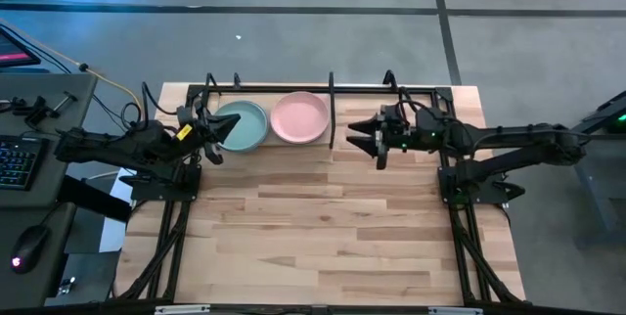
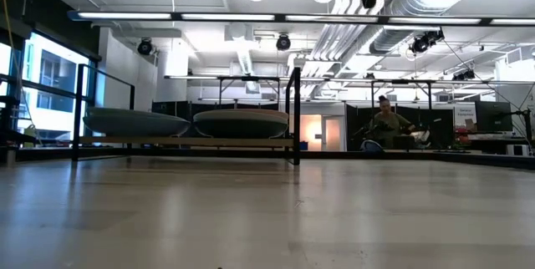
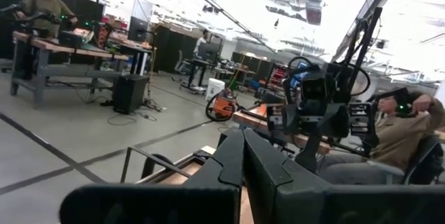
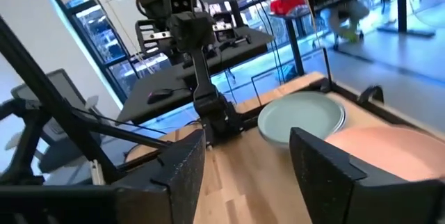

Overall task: Place and stack plates onto a shelf
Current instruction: Return to Home Position

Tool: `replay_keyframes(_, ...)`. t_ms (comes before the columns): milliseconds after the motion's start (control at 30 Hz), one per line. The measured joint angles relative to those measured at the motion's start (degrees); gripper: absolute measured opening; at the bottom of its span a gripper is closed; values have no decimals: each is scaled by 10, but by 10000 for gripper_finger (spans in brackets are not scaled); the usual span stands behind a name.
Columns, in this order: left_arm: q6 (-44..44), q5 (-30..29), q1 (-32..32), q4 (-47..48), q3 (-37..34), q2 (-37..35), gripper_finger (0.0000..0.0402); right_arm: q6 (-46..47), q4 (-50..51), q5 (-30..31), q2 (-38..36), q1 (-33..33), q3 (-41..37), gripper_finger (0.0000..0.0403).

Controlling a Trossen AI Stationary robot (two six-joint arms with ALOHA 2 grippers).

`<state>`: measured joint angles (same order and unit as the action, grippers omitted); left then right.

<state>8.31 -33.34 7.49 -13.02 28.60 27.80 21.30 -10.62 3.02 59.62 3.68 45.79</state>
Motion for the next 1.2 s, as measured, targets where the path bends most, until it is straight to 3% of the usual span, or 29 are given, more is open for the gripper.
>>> replay_keyframes(400, 6, 12, 0, 16, 0, 10, 0, -35, 3, -9, 0, 0, 10, 138)
replay_keyframes(500, 7, 33, 0, 11, 0, 28, 0, -48, -4, -31, -1, 0, 10, 95)
replay_keyframes(600, 21, 51, 1, 21, 0, 40, 0, -49, 0, -41, -11, 0, 10, 27)
replay_keyframes(667, 22, 54, 1, 35, 0, 36, 0, -51, 4, -47, -22, 0, 10, 10)
replay_keyframes(800, 21, 54, 1, 92, 0, -11, 0, -52, 5, -62, -41, 0, 10, 21)
replay_keyframes(900, 21, 71, 0, 107, -21, -54, 0, -63, 7, -76, -53, 0, 11, 6)
replay_keyframes(1200, 36, 111, 0, 2, -195, -205, 0, -65, 22, -78, -57, 0, 11, 2)
